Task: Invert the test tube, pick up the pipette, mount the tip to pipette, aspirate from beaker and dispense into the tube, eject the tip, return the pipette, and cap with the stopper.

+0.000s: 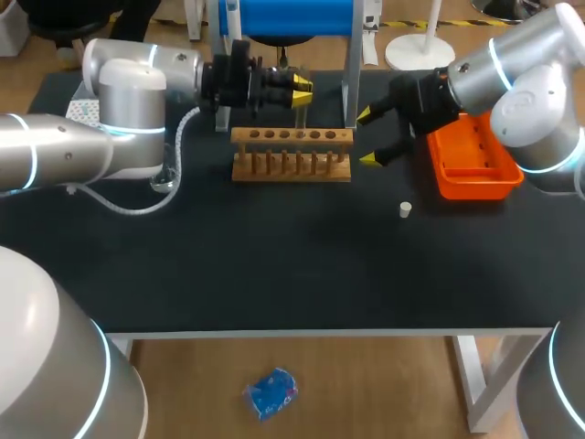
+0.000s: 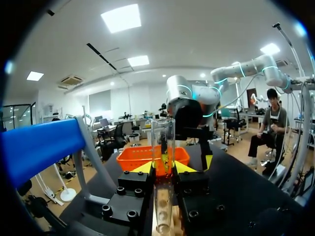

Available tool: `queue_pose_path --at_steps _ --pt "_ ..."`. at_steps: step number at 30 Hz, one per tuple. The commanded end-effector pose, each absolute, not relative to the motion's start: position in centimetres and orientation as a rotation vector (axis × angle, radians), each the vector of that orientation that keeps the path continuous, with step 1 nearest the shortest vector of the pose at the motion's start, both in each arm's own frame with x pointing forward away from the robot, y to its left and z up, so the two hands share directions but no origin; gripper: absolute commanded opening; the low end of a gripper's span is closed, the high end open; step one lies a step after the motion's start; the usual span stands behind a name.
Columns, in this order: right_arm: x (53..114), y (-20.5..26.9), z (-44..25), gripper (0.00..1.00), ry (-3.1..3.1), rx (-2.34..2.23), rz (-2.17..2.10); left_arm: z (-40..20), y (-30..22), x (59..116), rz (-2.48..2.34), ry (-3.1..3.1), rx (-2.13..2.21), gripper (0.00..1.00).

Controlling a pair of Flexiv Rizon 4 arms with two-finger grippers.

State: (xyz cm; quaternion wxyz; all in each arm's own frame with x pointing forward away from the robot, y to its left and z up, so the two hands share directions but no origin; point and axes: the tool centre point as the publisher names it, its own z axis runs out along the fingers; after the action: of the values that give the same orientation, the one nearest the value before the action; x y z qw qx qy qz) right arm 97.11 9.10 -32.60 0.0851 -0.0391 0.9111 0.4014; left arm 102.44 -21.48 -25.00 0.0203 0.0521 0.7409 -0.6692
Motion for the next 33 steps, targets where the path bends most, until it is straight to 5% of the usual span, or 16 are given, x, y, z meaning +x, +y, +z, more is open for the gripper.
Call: queue_pose_path --at_steps 1,33 --pt "97.1 9.0 -32.6 1.00 2.717 -0.117 1.197 -25.8 -21.6 103.2 -2.096 2.297 0.174 0.00" --pt "97.1 9.0 -32.6 1.00 2.717 -0.117 1.197 -29.1 -20.9 103.8 -2.089 2.373 0.112 0.00"
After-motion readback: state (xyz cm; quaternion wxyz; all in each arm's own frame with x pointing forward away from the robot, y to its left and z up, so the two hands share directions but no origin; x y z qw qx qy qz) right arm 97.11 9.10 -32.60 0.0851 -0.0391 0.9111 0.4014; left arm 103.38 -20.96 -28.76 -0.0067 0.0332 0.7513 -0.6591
